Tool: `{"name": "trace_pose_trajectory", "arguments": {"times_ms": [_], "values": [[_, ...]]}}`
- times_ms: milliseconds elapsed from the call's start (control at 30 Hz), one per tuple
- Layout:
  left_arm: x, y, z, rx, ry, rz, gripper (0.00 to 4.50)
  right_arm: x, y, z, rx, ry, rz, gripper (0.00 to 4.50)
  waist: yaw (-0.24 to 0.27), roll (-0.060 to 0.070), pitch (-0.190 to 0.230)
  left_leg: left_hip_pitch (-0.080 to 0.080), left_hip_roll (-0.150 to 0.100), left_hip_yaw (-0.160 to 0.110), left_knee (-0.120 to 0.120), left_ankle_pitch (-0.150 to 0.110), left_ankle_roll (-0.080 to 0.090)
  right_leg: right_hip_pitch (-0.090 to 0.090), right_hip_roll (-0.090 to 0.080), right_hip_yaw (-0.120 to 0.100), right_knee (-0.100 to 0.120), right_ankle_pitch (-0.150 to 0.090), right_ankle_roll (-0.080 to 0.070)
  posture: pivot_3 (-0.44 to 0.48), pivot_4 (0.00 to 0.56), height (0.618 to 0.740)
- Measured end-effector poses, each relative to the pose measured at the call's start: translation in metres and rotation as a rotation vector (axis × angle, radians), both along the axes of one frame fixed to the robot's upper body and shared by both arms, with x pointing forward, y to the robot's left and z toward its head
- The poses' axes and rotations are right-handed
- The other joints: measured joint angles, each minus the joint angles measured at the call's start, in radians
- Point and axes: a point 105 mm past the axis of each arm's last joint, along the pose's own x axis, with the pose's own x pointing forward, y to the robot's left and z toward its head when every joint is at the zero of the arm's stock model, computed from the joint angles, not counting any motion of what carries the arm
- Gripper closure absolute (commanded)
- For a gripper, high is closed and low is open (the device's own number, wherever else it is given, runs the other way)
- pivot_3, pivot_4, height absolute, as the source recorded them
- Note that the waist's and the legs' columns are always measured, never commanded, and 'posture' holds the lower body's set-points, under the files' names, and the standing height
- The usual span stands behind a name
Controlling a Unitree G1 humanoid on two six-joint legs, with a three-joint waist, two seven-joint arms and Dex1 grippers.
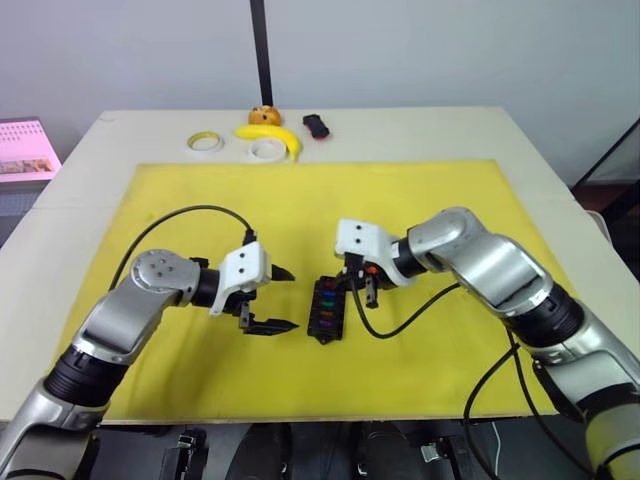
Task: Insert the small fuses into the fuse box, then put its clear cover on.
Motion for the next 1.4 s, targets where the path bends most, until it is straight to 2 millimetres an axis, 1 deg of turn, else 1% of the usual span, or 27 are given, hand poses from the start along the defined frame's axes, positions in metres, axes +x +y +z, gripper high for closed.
{"name": "trace_pose_trajectory", "arguments": {"times_ms": [467,633,900,1200,1400], "values": [[0.000,-0.001,0.000,0.002,-0.003,-0.002,0.05,-0.006,0.006,0.004,0.009,0.059,-0.002,4.50,0.002,0.000,0.000,0.000,0.000,0.000,0.000,0.000,0.000,0.000,0.000,0.000,0.000,0.000,0.000,0.000,0.150,0.740],[0.000,-0.002,0.000,-0.001,-0.003,-0.003,0.05,-0.006,0.007,0.004,0.001,0.046,0.007,4.50,0.001,0.000,0.000,0.000,0.000,0.000,0.000,0.000,0.000,0.000,0.000,0.000,0.000,0.000,0.000,0.000,0.150,0.740],[0.001,-0.001,-0.001,0.006,-0.006,0.002,0.05,-0.007,0.009,0.004,-0.028,-0.021,0.055,4.50,0.000,0.000,0.000,0.000,0.000,0.000,0.000,0.000,0.000,0.000,0.000,0.000,0.000,0.000,0.000,0.000,0.150,0.740],[0.001,-0.001,-0.002,0.008,-0.007,0.002,0.05,-0.007,0.010,0.005,-0.029,-0.013,0.054,4.50,0.001,0.000,0.000,0.000,0.000,0.000,0.000,0.000,0.000,0.000,0.000,0.000,0.000,0.000,0.000,0.000,0.150,0.740],[0.001,-0.001,-0.002,0.008,-0.007,0.002,0.05,-0.009,0.011,0.009,-0.025,-0.002,0.055,4.50,0.002,0.000,0.000,0.000,0.000,0.000,0.000,0.000,0.000,0.000,0.000,0.000,0.000,0.000,0.000,0.000,0.150,0.740]]}}
